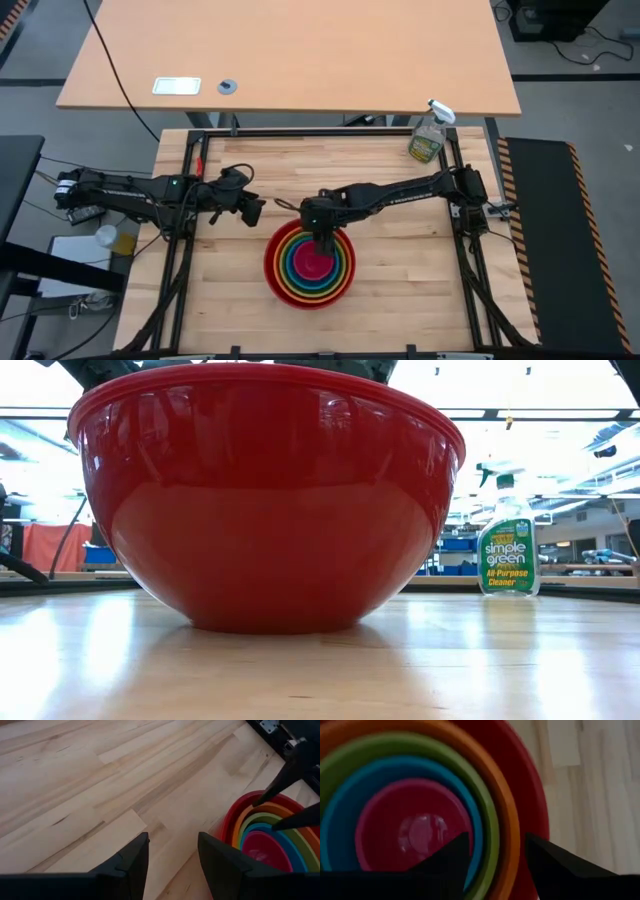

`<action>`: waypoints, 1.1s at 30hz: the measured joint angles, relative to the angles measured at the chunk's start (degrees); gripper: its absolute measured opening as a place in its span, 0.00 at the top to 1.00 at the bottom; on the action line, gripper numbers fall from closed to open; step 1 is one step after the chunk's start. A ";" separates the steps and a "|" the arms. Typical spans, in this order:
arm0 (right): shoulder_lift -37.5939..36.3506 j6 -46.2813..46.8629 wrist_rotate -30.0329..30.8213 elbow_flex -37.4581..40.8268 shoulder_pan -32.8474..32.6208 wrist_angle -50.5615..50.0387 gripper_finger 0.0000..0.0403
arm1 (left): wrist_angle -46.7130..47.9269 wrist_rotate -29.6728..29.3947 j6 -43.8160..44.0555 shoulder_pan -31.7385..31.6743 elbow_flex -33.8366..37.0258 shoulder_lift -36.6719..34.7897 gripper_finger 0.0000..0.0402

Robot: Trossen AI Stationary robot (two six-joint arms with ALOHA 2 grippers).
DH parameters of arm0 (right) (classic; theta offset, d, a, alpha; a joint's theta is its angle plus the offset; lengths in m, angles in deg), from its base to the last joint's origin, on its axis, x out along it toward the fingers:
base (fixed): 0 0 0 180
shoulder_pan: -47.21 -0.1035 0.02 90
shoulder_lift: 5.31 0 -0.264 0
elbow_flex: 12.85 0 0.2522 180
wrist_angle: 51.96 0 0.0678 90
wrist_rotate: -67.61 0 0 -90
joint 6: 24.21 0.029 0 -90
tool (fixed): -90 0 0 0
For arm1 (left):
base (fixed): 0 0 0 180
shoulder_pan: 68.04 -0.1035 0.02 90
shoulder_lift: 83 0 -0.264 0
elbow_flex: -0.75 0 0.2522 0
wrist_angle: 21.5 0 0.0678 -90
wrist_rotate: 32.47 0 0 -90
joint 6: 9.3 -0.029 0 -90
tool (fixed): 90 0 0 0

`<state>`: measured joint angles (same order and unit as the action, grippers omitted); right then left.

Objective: Nest bowls inside each other
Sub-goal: Return to Home Position

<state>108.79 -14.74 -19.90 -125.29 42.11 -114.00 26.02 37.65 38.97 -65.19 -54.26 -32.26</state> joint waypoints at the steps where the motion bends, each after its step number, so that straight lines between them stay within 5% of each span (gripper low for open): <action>1: 0.00 -0.44 0.46 0.03 -0.01 -0.77 0.52 | -0.02 -0.01 0.00 0.00 0.00 -0.01 0.57; 9: -4.03 0.88 7.01 0.10 0.45 -6.53 0.52 | 0.34 5.16 0.00 0.00 -0.50 -1.52 0.57; 16: -12.32 2.41 10.59 4.05 3.49 -2.75 0.52 | 0.06 3.48 -2.42 0.00 -2.66 -8.35 0.57; 22: -24.35 7.42 4.81 19.02 8.25 13.58 0.52 | 3.88 -1.31 -2.99 0.00 -2.38 -13.64 0.57; 33: -52.51 20.05 5.16 49.75 15.36 40.41 0.52 | 5.88 -7.50 -4.41 -0.16 -2.36 -17.59 0.57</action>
<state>56.29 5.31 -14.74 -75.54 57.48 -73.59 31.89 30.15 34.56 -65.34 -56.62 -49.85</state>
